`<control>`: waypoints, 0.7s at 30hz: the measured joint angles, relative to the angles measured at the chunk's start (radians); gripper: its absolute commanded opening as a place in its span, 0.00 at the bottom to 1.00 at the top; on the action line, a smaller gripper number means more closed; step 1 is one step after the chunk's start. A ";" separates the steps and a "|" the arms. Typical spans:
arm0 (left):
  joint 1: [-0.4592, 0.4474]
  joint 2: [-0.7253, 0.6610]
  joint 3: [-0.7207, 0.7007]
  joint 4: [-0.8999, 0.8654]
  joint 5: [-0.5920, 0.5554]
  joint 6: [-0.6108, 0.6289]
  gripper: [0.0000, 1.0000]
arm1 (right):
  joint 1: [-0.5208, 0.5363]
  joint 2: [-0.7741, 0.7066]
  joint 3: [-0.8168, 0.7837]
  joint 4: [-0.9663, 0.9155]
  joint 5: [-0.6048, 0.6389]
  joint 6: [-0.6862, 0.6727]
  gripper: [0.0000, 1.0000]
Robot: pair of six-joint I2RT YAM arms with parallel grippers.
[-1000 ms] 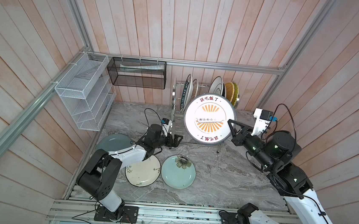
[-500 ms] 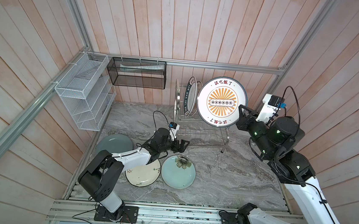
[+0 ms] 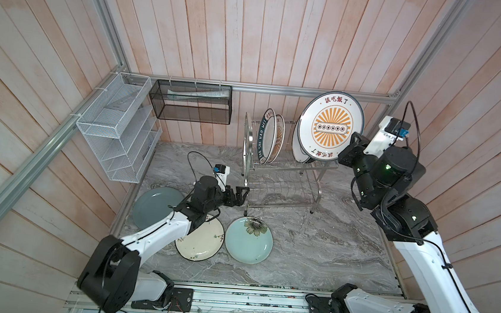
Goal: Load plates into a dish rack
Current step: Rotate the dish rack at the top-center of the table, then place the plate on the dish rack.
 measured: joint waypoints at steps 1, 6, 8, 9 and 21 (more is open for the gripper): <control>0.009 -0.056 -0.003 -0.023 -0.004 0.001 1.00 | 0.003 0.021 0.016 0.001 0.015 -0.015 0.00; 0.032 -0.284 -0.007 -0.137 -0.023 0.029 1.00 | 0.034 0.124 0.083 0.008 0.087 -0.094 0.00; 0.032 -0.360 -0.007 -0.191 -0.023 0.042 1.00 | 0.052 0.157 0.097 0.008 0.109 -0.132 0.00; 0.032 -0.385 -0.007 -0.212 -0.023 0.047 1.00 | 0.060 0.171 0.103 0.009 0.119 -0.150 0.00; 0.032 -0.566 -0.008 -0.436 0.046 0.134 1.00 | 0.124 0.313 0.163 0.053 0.248 -0.343 0.00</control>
